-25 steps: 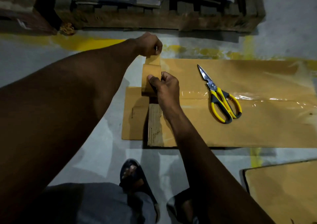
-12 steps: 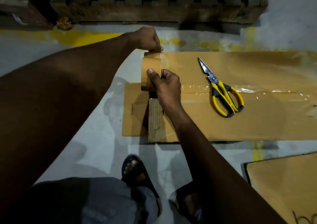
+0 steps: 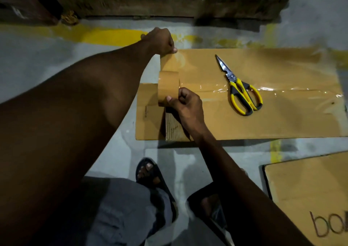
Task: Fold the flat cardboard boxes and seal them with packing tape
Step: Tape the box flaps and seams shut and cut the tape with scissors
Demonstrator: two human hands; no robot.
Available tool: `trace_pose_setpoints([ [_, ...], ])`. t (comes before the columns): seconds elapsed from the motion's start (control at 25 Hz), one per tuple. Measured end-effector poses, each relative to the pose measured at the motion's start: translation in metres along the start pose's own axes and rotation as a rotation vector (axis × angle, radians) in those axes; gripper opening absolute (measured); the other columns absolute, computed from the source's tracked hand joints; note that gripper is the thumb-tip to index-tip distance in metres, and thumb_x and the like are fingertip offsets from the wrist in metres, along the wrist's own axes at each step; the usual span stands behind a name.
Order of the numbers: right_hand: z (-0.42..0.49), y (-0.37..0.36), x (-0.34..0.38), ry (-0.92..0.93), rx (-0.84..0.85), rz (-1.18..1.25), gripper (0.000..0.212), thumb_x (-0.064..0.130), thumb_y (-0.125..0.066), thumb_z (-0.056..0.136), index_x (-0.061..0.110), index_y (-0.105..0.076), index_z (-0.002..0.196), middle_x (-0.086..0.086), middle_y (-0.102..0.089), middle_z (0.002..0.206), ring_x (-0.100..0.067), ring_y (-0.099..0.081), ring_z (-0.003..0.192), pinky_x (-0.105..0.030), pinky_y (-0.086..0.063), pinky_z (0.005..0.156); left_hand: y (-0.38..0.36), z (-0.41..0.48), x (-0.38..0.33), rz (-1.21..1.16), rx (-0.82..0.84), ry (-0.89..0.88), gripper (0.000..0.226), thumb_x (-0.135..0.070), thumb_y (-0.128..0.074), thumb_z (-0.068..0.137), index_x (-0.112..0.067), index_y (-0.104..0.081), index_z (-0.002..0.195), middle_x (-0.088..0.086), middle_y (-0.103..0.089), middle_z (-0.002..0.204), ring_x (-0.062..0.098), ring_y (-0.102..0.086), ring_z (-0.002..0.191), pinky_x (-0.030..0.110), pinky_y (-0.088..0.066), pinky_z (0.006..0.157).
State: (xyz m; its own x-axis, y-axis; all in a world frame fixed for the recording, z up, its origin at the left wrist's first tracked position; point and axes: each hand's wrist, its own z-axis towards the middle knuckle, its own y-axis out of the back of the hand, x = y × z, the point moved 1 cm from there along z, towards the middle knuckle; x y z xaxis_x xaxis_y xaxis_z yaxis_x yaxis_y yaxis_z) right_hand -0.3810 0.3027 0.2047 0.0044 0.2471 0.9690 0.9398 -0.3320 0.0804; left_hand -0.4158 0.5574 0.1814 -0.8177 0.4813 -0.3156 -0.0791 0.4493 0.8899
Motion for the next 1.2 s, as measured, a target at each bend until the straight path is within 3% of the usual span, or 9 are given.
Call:
trace_pose_setpoints([
  [0.2, -0.041, -0.009, -0.002, -0.005, -0.072, 0.007, 0.037, 0.02, -0.053, 0.101, 0.027, -0.048, 0.065, 0.014, -0.051, 0.054, 0.001, -0.047, 0.053, -0.027, -0.044, 0.052, -0.008, 0.003, -0.001, 0.022, -0.059, 0.101, 0.035, -0.053, -0.065, 0.083, -0.026, -0.074, 0.105, 0.007, -0.066, 0.12, 0.032, -0.049, 0.122, 0.051, -0.037, 0.093],
  [0.32, -0.052, -0.01, -0.008, -0.021, -0.046, 0.017, 0.034, 0.024, -0.052, 0.101, 0.027, -0.049, 0.067, 0.017, -0.051, 0.056, 0.001, -0.044, 0.056, -0.024, -0.038, 0.057, -0.01, -0.012, -0.006, -0.023, -0.151, 0.174, 0.037, -0.053, -0.064, 0.084, -0.028, -0.071, 0.111, 0.007, -0.064, 0.122, 0.032, -0.048, 0.124, 0.049, -0.033, 0.096],
  [0.48, -0.054, -0.008, 0.008, -0.045, -0.036, 0.021, 0.022, 0.021, -0.059, 0.098, 0.014, -0.052, 0.078, 0.011, -0.053, 0.066, 0.005, -0.051, 0.057, -0.013, -0.042, 0.053, -0.022, -0.076, -0.005, -0.536, -0.462, 0.368, 0.029, -0.036, -0.056, 0.09, -0.023, -0.068, 0.112, 0.004, -0.067, 0.117, 0.025, -0.058, 0.114, 0.031, -0.042, 0.091],
  [0.64, -0.053, -0.003, 0.015, -0.058, -0.132, -0.037, 0.022, 0.024, -0.065, 0.094, 0.008, -0.05, 0.087, 0.003, -0.049, 0.071, 0.002, -0.049, 0.056, -0.008, -0.037, 0.048, -0.056, -0.199, -0.021, -1.097, -0.563, 0.436, 0.02, -0.025, -0.045, 0.075, -0.022, -0.063, 0.067, 0.006, -0.067, 0.072, 0.026, -0.065, 0.073, 0.031, -0.05, 0.068],
  [0.76, -0.05, -0.001, 0.012, -0.009, -0.121, -0.196, 0.028, 0.031, -0.067, 0.092, 0.012, -0.05, 0.08, 0.002, -0.048, 0.068, -0.008, -0.042, 0.061, -0.02, -0.036, 0.055, -0.084, -0.271, -0.038, -0.99, -0.443, 0.264, 0.019, -0.015, -0.048, 0.078, -0.016, -0.067, 0.074, 0.01, -0.068, 0.078, 0.016, -0.061, 0.069, 0.02, -0.045, 0.063],
  [0.88, -0.053, 0.002, 0.013, 0.039, -0.027, -0.264, 0.029, 0.029, -0.072, 0.088, 0.018, -0.048, 0.077, 0.004, -0.051, 0.066, -0.004, -0.046, 0.057, -0.023, -0.041, 0.055, -0.104, -0.29, -0.037, -0.612, -0.274, 0.071, 0.026, -0.013, -0.064, 0.075, -0.009, -0.066, 0.1, 0.008, -0.064, 0.1, 0.021, -0.059, 0.093, 0.028, -0.047, 0.078],
  [0.96, -0.063, 0.009, 0.01, 0.06, 0.082, -0.309, 0.024, 0.023, -0.077, 0.083, 0.022, -0.053, 0.087, 0.006, -0.06, 0.081, 0.003, -0.056, 0.071, -0.018, -0.049, 0.066, -0.113, -0.288, -0.03, -0.476, -0.239, 0.047, 0.037, -0.015, -0.069, 0.08, -0.011, -0.061, 0.116, 0.009, -0.062, 0.113, 0.027, -0.055, 0.107, 0.034, -0.044, 0.087],
  [1.04, -0.074, 0.021, -0.009, 0.1, 0.111, -0.479, 0.042, 0.024, -0.077, 0.077, 0.015, -0.055, 0.112, -0.002, -0.06, 0.113, -0.011, -0.058, 0.104, -0.034, -0.052, 0.09, -0.114, -0.286, -0.027, -0.466, -0.228, 0.048, 0.037, -0.019, -0.064, 0.089, -0.008, -0.055, 0.123, 0.015, -0.061, 0.119, 0.033, -0.052, 0.112, 0.039, -0.043, 0.09],
  [1.2, -0.082, 0.029, -0.049, 0.208, 0.224, -1.321, 0.075, 0.033, -0.067, 0.085, 0.019, -0.03, 0.149, -0.011, -0.024, 0.159, -0.036, -0.017, 0.147, -0.06, -0.021, 0.116, -0.108, -0.287, -0.033, -0.537, -0.252, 0.02, 0.036, -0.022, -0.056, 0.096, -0.004, -0.05, 0.126, 0.016, -0.058, 0.122, 0.029, -0.052, 0.112, 0.038, -0.044, 0.088],
])
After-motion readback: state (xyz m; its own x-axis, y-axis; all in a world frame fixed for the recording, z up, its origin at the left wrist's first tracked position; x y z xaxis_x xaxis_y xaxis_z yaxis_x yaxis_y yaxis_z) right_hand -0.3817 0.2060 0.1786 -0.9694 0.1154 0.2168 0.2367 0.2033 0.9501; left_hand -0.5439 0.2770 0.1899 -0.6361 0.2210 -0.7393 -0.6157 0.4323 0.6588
